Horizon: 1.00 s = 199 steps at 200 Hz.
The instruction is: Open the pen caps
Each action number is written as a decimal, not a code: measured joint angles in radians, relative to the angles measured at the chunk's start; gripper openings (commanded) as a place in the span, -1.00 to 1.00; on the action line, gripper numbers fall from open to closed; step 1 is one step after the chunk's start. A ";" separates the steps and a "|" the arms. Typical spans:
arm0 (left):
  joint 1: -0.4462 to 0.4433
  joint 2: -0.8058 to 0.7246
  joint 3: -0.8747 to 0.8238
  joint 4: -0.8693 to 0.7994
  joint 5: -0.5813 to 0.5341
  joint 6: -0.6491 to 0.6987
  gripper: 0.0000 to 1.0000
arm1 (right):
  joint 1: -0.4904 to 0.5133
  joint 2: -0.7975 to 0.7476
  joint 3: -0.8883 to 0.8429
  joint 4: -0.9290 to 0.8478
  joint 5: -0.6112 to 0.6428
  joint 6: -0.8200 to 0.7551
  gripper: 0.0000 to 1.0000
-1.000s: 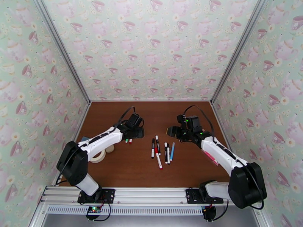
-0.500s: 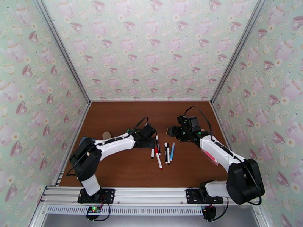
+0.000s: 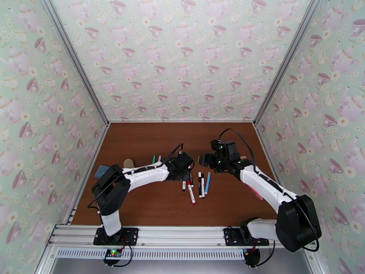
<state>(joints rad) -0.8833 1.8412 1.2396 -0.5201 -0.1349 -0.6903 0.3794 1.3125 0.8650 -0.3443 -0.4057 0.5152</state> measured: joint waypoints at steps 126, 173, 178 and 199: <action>-0.010 0.024 0.094 -0.130 -0.038 -0.025 -0.22 | 0.065 -0.101 0.000 -0.143 0.042 -0.094 0.23; 0.005 0.084 0.122 -0.158 -0.037 -0.025 -0.23 | 0.065 -0.111 0.000 -0.172 0.072 -0.105 0.23; 0.007 0.089 0.126 -0.161 -0.038 -0.025 -0.23 | 0.065 -0.114 0.000 -0.172 0.080 -0.104 0.23; 0.016 0.104 0.138 -0.164 -0.037 -0.025 -0.22 | 0.065 -0.137 -0.004 -0.171 0.108 -0.101 0.22</action>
<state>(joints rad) -0.8677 1.9450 1.3773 -0.6846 -0.1719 -0.7151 0.4442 1.1751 0.8608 -0.5156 -0.2974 0.4141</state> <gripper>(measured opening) 0.388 0.613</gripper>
